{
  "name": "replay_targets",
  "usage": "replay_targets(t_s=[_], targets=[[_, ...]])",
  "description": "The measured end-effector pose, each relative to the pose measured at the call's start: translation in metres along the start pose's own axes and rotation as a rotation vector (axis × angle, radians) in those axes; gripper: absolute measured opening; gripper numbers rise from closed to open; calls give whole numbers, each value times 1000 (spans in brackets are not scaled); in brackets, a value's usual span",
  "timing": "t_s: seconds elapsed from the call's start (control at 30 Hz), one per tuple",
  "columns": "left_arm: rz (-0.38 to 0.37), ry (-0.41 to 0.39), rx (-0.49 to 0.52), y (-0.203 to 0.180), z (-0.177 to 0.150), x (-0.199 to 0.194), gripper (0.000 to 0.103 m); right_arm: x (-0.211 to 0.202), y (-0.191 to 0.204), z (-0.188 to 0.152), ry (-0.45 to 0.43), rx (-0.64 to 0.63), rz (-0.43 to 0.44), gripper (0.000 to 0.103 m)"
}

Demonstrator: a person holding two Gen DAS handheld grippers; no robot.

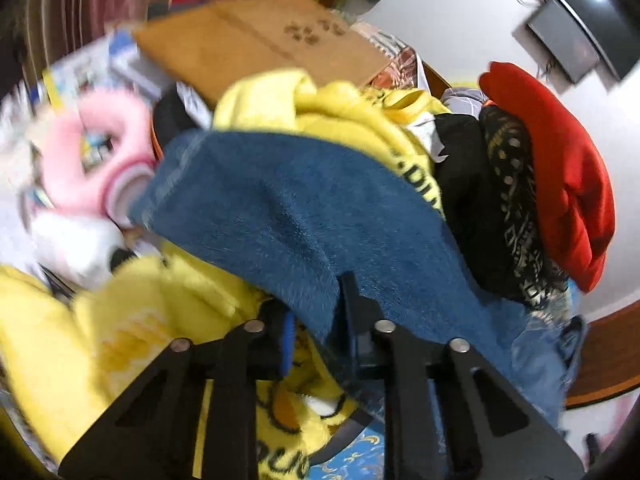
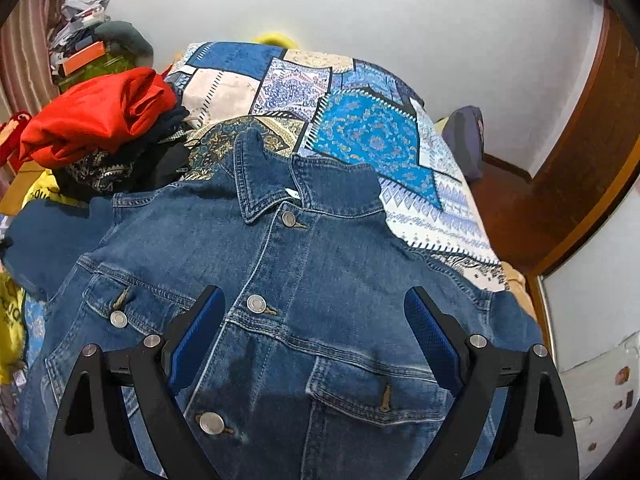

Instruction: Fold large clothes

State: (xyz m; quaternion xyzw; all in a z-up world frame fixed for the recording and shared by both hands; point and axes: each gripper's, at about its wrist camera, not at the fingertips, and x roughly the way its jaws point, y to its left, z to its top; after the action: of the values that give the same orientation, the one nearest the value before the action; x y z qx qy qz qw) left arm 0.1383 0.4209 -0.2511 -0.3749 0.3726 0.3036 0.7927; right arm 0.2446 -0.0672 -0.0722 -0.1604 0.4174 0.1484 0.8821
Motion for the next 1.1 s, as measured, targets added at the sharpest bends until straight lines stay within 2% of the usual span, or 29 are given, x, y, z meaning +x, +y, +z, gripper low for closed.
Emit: replay_targets(t_s=[0.1, 0.2, 0.37, 0.47, 0.53, 0.63, 0.8, 0.93, 1.1], targets=[[5, -79, 77, -26, 3, -27, 10, -7, -4, -2, -17, -3, -1, 90], [-39, -167, 146, -57, 4, -60, 8, -13, -10, -4, -29, 13, 8, 90], [-151, -302, 284, -120, -5, -124, 7, -23, -22, -9, -54, 39, 13, 90], [-229, -355, 365, -164, -15, -150, 7, -29, -30, -12, -68, 53, 16, 90], [-295, -360, 418, -192, -26, -162, 7, -33, -36, -14, -78, 62, 17, 90], [-371, -339, 521, -237, -47, -166, 7, -37, -46, -17, -91, 79, 19, 90], [-417, -246, 687, -304, -92, -143, 7, -45, -64, -24, -94, 107, 21, 90], [-447, -100, 796, -344, -136, -110, 7, -48, -74, -32, -87, 112, 15, 90], [-436, 92, 915, -370, -194, -67, 7, -46, -83, -42, -61, 100, -1, 90]])
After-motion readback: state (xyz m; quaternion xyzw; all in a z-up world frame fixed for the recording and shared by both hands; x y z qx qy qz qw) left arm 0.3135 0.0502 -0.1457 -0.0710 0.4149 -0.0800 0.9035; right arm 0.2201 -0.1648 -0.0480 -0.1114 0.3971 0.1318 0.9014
